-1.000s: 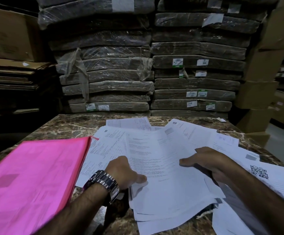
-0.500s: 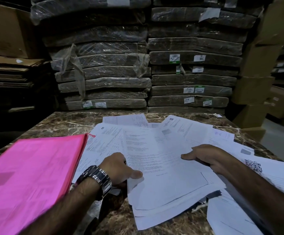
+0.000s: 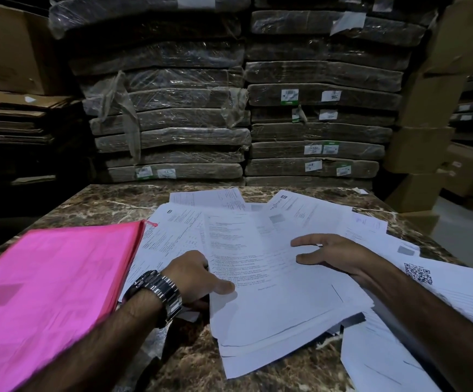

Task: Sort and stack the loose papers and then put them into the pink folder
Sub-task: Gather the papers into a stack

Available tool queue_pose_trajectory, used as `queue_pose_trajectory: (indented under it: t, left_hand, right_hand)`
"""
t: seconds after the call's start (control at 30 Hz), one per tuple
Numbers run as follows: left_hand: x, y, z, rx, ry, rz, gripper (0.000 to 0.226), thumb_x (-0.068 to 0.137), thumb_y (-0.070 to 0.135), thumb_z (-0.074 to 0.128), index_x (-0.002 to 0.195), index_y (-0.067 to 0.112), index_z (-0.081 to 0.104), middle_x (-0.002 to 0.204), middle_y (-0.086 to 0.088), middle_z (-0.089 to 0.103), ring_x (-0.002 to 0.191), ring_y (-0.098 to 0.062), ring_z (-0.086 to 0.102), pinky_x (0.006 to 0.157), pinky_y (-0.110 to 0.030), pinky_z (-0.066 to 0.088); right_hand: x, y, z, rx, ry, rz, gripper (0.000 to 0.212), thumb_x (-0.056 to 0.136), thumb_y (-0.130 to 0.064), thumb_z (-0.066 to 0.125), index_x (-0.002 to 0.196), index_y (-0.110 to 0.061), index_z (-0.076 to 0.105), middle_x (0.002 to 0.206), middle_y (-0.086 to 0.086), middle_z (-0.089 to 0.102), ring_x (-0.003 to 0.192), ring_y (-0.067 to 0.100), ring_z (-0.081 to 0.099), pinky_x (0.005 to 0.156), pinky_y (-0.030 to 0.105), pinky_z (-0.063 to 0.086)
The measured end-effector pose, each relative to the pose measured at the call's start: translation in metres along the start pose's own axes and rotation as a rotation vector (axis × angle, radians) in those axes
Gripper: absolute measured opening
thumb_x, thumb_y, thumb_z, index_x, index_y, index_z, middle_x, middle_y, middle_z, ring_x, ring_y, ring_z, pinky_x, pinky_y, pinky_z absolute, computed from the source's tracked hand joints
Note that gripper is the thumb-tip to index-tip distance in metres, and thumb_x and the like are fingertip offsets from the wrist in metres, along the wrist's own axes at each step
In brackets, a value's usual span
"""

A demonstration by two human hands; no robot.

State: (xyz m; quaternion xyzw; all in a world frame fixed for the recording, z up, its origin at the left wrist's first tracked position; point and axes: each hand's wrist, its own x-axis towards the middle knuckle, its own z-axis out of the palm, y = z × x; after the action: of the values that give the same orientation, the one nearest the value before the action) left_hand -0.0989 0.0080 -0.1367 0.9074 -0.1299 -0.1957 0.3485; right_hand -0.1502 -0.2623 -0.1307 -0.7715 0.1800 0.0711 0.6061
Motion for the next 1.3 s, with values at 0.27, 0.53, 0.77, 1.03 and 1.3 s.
queue_pose_trajectory:
  t: [0.27, 0.53, 0.77, 1.03, 1.3]
  left_hand:
    - [0.003, -0.006, -0.005, 0.023, 0.051, -0.052, 0.041, 0.068, 0.051, 0.076, 0.087, 0.021, 0.055, 0.09, 0.0, 0.056, 0.08, -0.018, 0.053, 0.074, -0.027, 0.041]
    - [0.008, 0.009, -0.009, -0.492, 0.231, 0.109, 0.084, 0.076, 0.022, 0.078, 0.139, 0.029, 0.023, 0.104, -0.001, 0.062, 0.095, -0.021, 0.062, 0.086, -0.035, 0.05]
    - [0.028, 0.013, -0.014, -0.657, 0.231, 0.365, 0.021, 0.075, 0.0, 0.075, 0.084, 0.019, 0.074, 0.109, 0.005, 0.07, 0.114, -0.017, 0.061, 0.088, -0.031, 0.054]
    - [0.006, 0.044, -0.052, -0.558, 0.372, 0.738, 0.031, 0.077, -0.009, 0.069, 0.09, 0.02, 0.071, 0.094, 0.0, 0.075, 0.093, -0.009, 0.068, 0.084, -0.02, 0.053]
    - [0.002, 0.042, -0.051, -0.609, 0.407, 0.791, 0.03, 0.078, -0.016, 0.063, 0.088, 0.011, 0.071, 0.085, -0.005, 0.075, 0.082, -0.018, 0.072, 0.073, -0.02, 0.054]
  right_hand:
    - [0.008, -0.001, -0.006, -0.126, -0.049, -0.124, 0.038, 0.082, -0.001, 0.072, 0.106, -0.03, 0.074, 0.115, -0.012, 0.065, 0.104, 0.004, 0.064, 0.097, 0.026, 0.051]
    - [-0.001, 0.002, -0.007, 0.042, -0.009, -0.307, 0.041, 0.081, -0.002, 0.072, 0.108, -0.033, 0.073, 0.117, -0.015, 0.068, 0.097, 0.003, 0.07, 0.081, 0.017, 0.055]
    - [-0.015, -0.012, 0.006, 0.254, -0.027, -0.41, 0.048, 0.077, 0.017, 0.067, 0.108, -0.019, 0.074, 0.106, -0.009, 0.075, 0.093, 0.019, 0.073, 0.07, 0.027, 0.06]
    - [-0.023, -0.05, 0.003, 0.247, 0.13, -0.751, 0.044, 0.078, 0.017, 0.066, 0.1, -0.021, 0.072, 0.108, -0.008, 0.074, 0.1, 0.008, 0.07, 0.073, 0.021, 0.058]
    - [-0.029, -0.055, 0.01, 0.219, 0.21, -0.872, 0.045, 0.076, 0.018, 0.067, 0.088, -0.025, 0.076, 0.092, -0.009, 0.077, 0.094, 0.004, 0.071, 0.075, 0.014, 0.054]
